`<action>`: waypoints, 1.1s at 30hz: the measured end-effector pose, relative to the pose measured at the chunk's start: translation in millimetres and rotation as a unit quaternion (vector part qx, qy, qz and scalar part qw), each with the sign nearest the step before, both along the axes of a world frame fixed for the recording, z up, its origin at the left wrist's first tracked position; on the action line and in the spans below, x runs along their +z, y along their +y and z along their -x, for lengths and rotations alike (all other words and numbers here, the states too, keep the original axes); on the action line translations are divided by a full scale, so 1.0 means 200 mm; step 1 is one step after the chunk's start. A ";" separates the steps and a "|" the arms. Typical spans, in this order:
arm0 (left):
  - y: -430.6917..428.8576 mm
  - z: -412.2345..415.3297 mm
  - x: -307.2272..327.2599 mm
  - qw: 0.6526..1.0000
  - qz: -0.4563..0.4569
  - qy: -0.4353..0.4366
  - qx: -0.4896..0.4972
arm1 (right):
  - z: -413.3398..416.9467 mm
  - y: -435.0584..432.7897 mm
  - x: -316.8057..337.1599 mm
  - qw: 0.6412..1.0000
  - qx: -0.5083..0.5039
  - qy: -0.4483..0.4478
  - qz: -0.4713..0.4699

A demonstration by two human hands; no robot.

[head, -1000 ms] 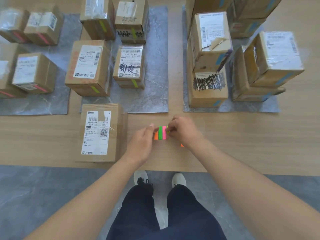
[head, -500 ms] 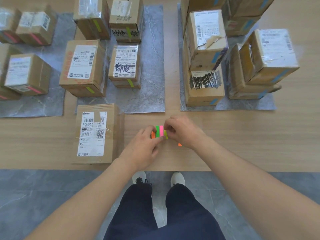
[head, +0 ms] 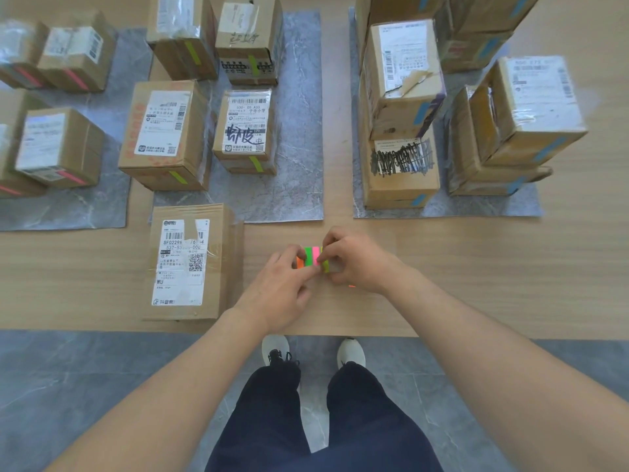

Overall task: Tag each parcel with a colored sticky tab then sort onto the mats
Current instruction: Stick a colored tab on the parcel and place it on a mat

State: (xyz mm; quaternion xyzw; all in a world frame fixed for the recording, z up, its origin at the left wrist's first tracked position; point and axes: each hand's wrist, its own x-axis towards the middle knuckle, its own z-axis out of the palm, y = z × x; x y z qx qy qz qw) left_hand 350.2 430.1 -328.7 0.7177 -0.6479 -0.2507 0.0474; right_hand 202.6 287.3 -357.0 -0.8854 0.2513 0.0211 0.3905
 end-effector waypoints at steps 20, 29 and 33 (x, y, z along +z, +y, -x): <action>-0.09 0.08 0.10 0.945 0.001 0.191 0.264 | 0.02 0.09 0.11 0.894 -0.343 -0.283 -0.065; -0.13 0.06 0.36 0.748 0.010 0.439 0.498 | 0.05 0.18 0.22 0.931 -0.188 -0.309 0.041; 0.00 0.07 0.40 0.750 0.046 0.421 0.508 | 0.05 0.27 0.27 0.934 -0.174 -0.308 0.044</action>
